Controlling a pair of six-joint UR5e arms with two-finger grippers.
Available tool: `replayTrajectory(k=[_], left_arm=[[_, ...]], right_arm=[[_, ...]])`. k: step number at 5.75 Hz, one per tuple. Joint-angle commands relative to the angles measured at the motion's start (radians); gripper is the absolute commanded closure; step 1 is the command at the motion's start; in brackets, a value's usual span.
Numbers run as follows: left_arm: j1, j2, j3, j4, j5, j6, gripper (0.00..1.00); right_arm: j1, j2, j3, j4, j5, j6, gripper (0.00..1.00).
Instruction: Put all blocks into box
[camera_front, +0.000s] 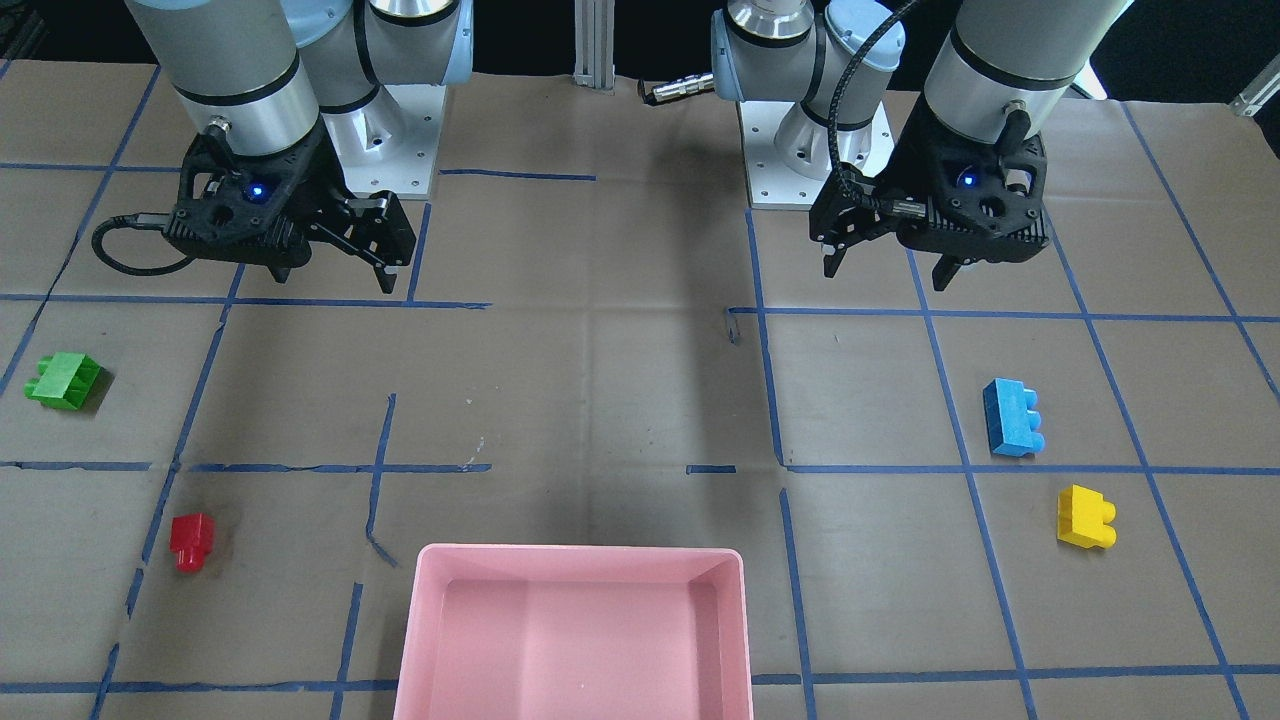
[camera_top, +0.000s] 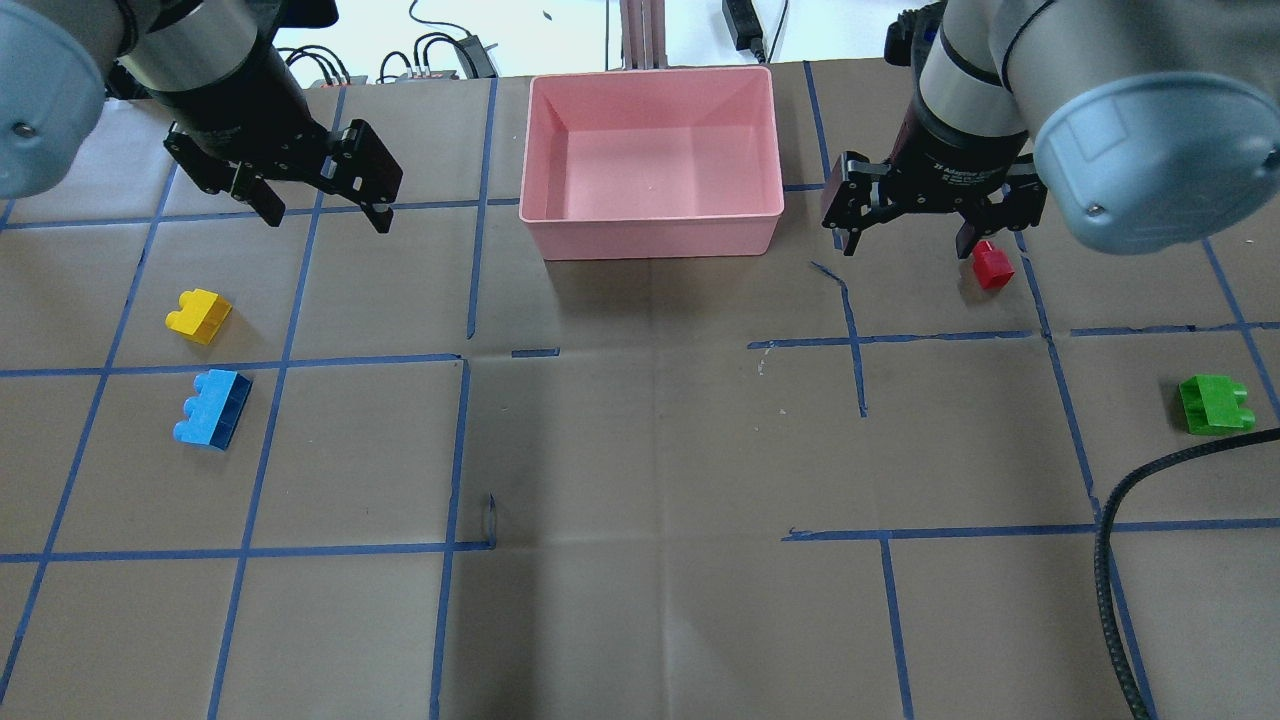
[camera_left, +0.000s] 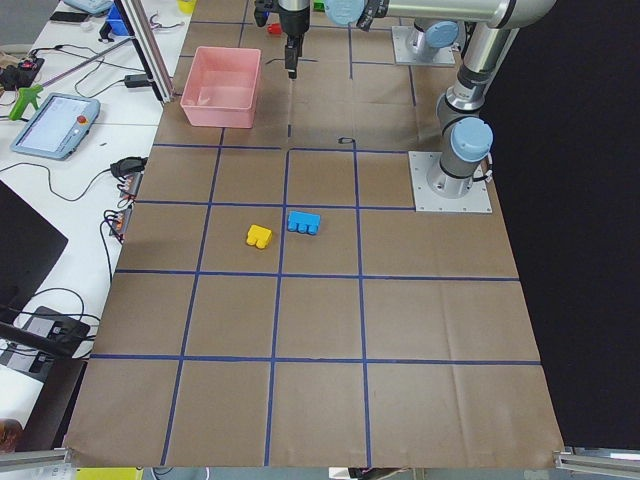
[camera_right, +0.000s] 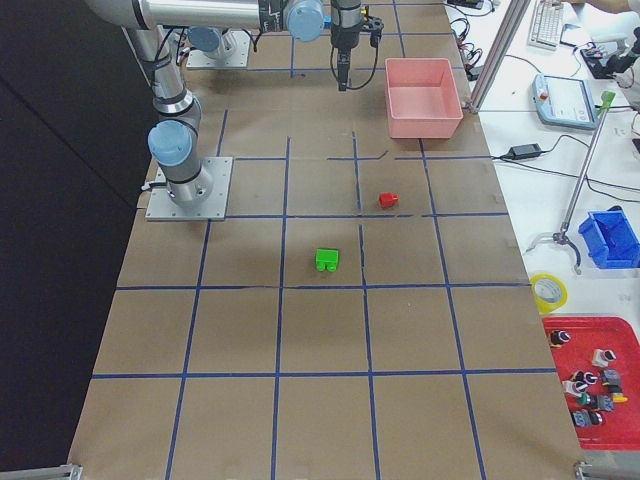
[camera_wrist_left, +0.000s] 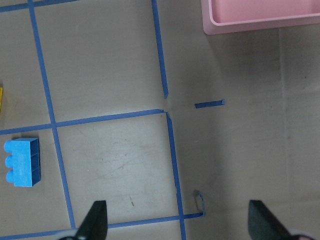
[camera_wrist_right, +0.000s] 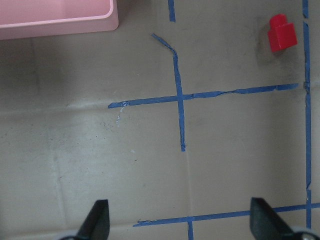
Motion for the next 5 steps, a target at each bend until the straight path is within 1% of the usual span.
replayTrajectory(k=[1, 5], left_arm=[[0.000, -0.001, -0.004, 0.000, -0.002, -0.001, 0.01], [0.000, 0.006, -0.011, 0.000, 0.000, 0.000, 0.01]], right_arm=[[0.000, 0.005, 0.004, -0.012, 0.003, 0.004, 0.00], [0.000, 0.013, 0.001, -0.019, 0.003, 0.004, 0.00]])
